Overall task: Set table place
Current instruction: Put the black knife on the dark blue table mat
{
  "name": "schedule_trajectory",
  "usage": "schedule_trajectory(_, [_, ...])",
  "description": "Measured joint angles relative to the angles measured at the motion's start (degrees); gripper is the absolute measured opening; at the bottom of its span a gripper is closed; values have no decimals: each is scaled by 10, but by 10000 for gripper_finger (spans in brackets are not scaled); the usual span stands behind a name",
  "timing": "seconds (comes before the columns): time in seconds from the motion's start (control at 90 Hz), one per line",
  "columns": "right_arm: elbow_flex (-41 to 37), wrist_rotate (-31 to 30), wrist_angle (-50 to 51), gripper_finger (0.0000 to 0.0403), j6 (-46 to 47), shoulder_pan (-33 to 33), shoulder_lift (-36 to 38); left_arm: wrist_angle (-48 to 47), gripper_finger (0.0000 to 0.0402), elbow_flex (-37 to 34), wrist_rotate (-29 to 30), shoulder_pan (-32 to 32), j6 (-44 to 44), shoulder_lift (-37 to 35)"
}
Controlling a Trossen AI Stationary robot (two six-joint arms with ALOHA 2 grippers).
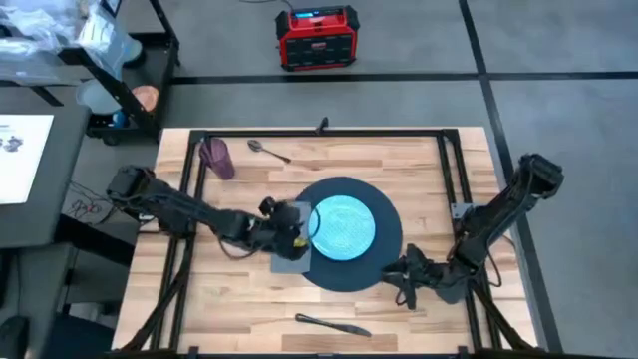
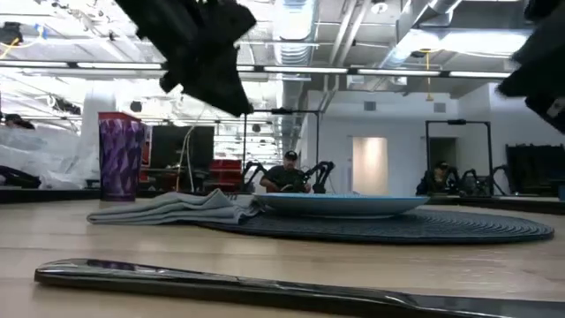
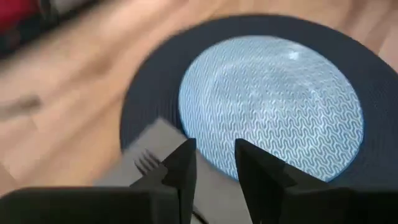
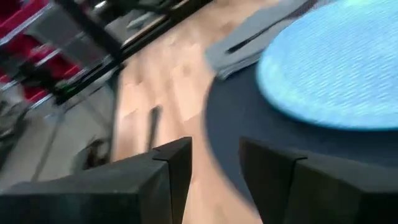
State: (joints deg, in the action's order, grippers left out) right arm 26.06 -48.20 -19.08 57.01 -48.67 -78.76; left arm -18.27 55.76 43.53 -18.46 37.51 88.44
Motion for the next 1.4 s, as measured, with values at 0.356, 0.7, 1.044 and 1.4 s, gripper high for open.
schedule_trajectory(0.356, [0,38,-163,118,-70,100,-95,596,93,-233,-139,-63,-186,1])
schedule_trajectory(0.7, [107,271,-200,118,-281,281,-140,783,93,-313,-193,-78,-224,0])
schedule_trajectory(1.044, [224,397,13,118,-339,449,-144,889,93,-419,-142,-73,-250,-40])
schedule_trajectory(1.4, [229,440,20,118,-365,537,-143,888,93,-515,-65,-40,-270,-161])
